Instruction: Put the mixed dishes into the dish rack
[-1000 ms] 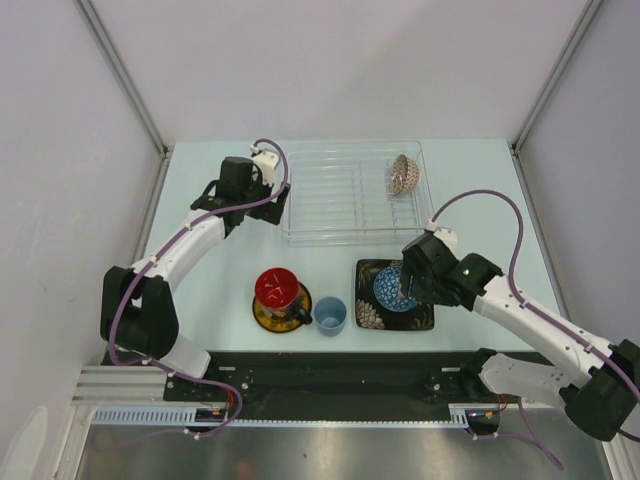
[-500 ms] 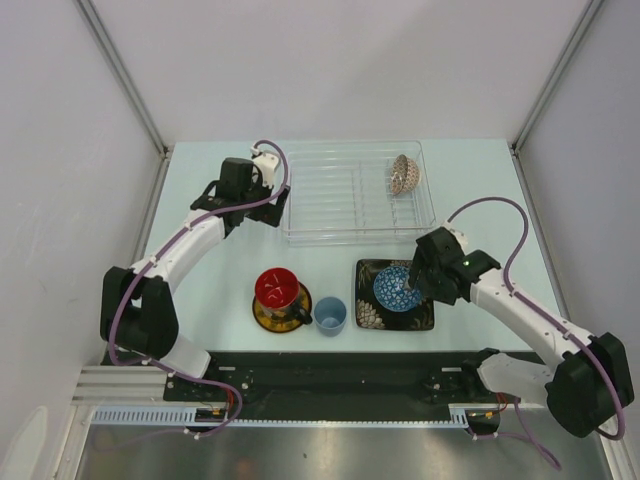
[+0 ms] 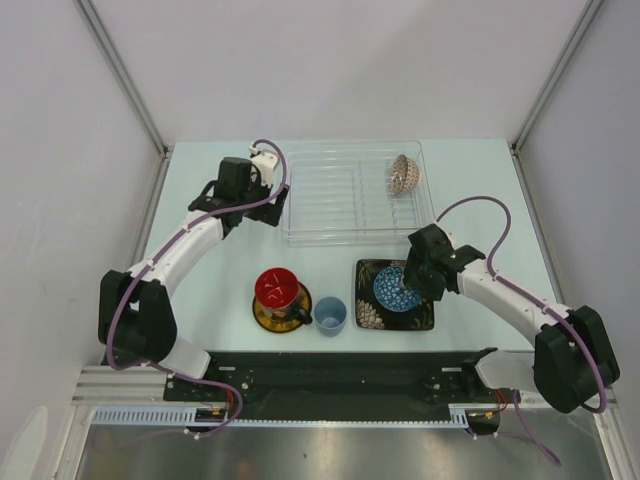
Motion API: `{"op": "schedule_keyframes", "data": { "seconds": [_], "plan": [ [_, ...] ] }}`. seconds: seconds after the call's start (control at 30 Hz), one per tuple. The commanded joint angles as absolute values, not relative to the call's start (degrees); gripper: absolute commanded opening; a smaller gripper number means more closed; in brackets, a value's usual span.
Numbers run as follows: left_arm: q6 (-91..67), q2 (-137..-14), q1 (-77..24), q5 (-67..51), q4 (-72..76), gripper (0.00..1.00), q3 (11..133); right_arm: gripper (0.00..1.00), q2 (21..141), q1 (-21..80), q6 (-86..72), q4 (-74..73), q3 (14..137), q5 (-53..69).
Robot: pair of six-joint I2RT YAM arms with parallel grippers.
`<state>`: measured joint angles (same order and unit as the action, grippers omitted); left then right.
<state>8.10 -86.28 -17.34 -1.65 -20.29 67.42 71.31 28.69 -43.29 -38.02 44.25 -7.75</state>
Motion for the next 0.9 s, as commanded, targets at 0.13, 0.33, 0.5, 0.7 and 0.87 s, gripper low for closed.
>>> {"op": "schedule_keyframes", "data": {
  "seconds": [0.13, 0.33, 0.5, 0.7, 0.87],
  "plan": [
    [9.67, -82.8, -17.14, -1.41, -20.48, 1.0, 69.43, 0.41, 74.88, 27.33, -42.54, -35.6, 44.3, -4.92],
    [10.28, -82.0, -17.14, -1.32, -20.22, 1.0, 69.35, 0.14, 74.8, 27.33, -42.89, -36.82, 44.82, -6.23],
    [10.28, -81.56, -17.14, -1.32, -19.95, 1.0, 68.47, 0.0, 71.55, 28.03, -40.44, -40.5, 47.8, -10.62],
    [10.63, -81.56, -17.14, -0.97, -19.69, 1.0, 68.11, 0.0, 69.52, 34.53, -32.97, -51.32, 68.0, -29.07],
    [10.11, -81.56, -17.14, -1.49, -19.51, 1.0, 68.03, 0.0, 78.89, 41.39, -22.54, -57.21, 88.63, -52.79]
  ]
}}
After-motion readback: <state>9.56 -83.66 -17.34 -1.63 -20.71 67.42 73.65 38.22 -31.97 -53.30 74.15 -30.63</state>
